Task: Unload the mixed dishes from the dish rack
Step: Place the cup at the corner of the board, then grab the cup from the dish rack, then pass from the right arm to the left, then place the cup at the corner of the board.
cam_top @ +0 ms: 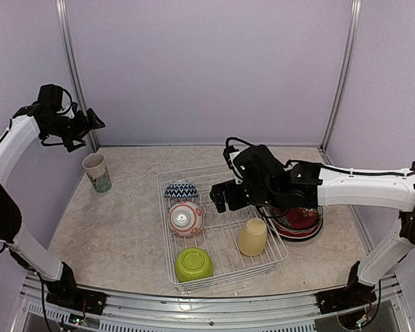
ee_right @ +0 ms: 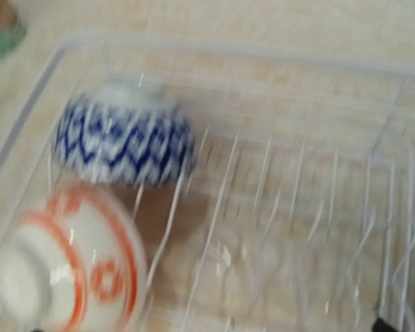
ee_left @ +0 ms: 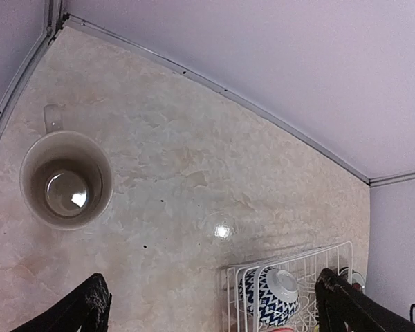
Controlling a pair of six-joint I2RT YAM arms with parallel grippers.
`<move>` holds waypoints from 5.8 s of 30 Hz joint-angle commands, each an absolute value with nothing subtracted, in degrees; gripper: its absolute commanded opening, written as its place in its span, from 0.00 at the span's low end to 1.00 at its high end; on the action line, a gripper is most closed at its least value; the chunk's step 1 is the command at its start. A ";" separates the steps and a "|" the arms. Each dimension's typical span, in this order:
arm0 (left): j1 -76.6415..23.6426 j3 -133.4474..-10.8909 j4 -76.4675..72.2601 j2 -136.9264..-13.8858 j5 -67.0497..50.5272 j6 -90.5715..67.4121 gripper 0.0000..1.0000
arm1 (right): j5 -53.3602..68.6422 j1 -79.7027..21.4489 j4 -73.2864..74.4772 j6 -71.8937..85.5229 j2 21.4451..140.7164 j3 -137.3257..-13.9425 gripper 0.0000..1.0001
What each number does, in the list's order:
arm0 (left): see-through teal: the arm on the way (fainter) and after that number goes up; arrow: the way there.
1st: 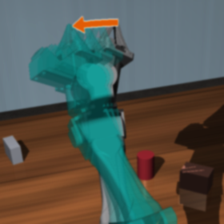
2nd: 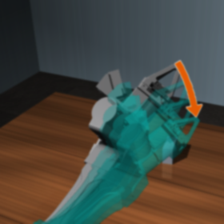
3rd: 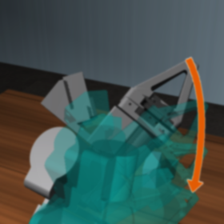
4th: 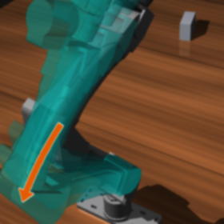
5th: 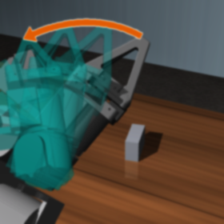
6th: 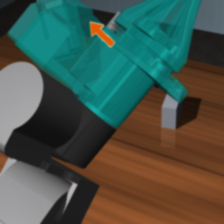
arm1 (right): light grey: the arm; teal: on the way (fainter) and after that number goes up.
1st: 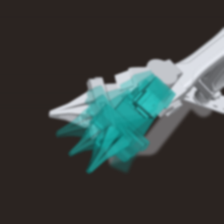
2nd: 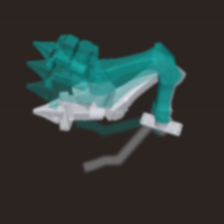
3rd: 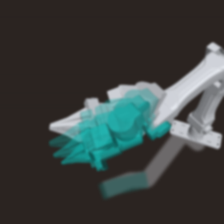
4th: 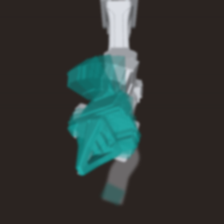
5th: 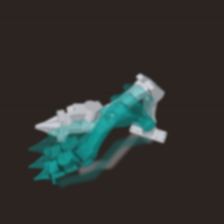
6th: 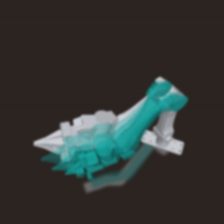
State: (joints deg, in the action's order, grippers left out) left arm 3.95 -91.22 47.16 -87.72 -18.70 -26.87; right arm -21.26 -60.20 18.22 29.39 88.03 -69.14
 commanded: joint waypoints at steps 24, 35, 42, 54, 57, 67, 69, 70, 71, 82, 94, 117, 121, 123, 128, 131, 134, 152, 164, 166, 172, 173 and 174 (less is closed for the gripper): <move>-2.55 -89.01 43.77 -86.23 -29.54 -28.21 0.99 | -22.37 -64.39 52.11 45.56 94.00 -70.60 1.00; -4.27 -88.91 43.74 -87.30 -29.61 -27.71 0.99 | -21.30 -65.39 49.00 48.97 95.78 -66.21 0.90; -4.66 -89.08 43.91 -87.68 -30.24 -27.73 0.99 | -23.57 -65.83 44.82 49.75 95.71 -65.07 0.92; -5.58 -89.17 44.21 -88.40 -30.06 -27.34 0.99 | -24.98 -66.16 43.11 51.00 95.26 -63.98 0.78; -5.63 -89.90 44.86 -88.96 -30.98 -27.50 0.99 | -25.20 -66.69 41.60 51.00 93.54 -62.95 0.68; -6.76 -89.53 44.53 -89.13 -30.62 -27.33 0.99 | -25.67 -66.72 33.14 51.89 83.75 -58.40 0.34; -7.00 -89.89 44.79 -89.37 -31.66 -27.33 0.99 | -26.27 -66.70 30.09 51.42 81.50 -57.22 0.30; -7.21 -89.61 44.45 -89.30 -32.04 -27.29 0.99 | -26.57 -66.66 28.63 51.34 80.42 -56.44 0.29; -7.41 -89.30 43.88 -89.10 -32.40 -27.19 0.99 | -26.87 -66.53 26.96 51.45 79.29 -55.75 0.27; -11.95 -82.79 28.03 -89.79 -55.08 -35.93 0.99 | -17.03 -59.35 -10.46 50.08 64.61 -39.83 0.24; -24.73 -68.19 -15.72 -93.87 -72.40 -65.30 0.97 | -1.31 -51.73 -33.98 53.06 70.88 -41.07 0.28; -29.24 -64.51 -49.11 -97.05 -78.06 -86.38 0.55 | 9.16 -52.12 -54.41 56.61 95.27 -57.28 0.26; -29.68 -64.43 -58.73 -99.60 -78.69 -94.55 0.47 | 7.01 -52.27 -59.04 56.60 95.45 -55.46 0.26; -29.99 -64.42 -62.02 -100.74 -78.58 -96.87 0.43 | 6.52 -52.28 -60.42 56.62 95.64 -55.24 0.26; -30.33 -64.47 -64.38 -102.27 -78.25 -98.56 0.26 | 7.31 -52.29 -61.16 57.16 97.03 -56.17 0.26; -30.24 -64.88 -63.55 -102.33 -78.64 -98.00 0.11 | 7.54 -52.45 -61.66 57.60 97.61 -56.27 0.27; -29.88 -65.04 -60.11 -101.83 -78.71 -95.98 0.00 | 8.03 -52.48 -61.78 57.74 97.99 -56.42 0.30; -26.54 -68.40 -22.41 -92.69 -76.26 -65.06 0.00 | 4.39 -51.71 -54.60 54.01 88.93 -48.07 1.00; -26.82 -78.82 31.72 -80.42 -14.36 -27.63 0.00 | -2.65 -51.68 -42.66 51.85 79.33 -41.91 1.00; -26.74 -78.54 33.16 -78.80 -4.46 -28.41 0.00 | -3.21 -51.71 -41.38 51.40 78.31 -41.59 1.00; -27.62 -81.17 41.04 -76.44 12.07 -37.74 0.00 | -5.08 -51.68 -37.43 49.49 75.85 -41.56 1.00; -28.17 -81.88 42.82 -75.90 15.67 -38.99 0.00 | -5.27 -51.65 -37.02 49.29 75.51 -41.57 1.00; -28.43 -82.61 45.28 -75.47 18.26 -40.87 0.00 | -5.32 -51.68 -36.74 48.99 75.36 -41.57 1.00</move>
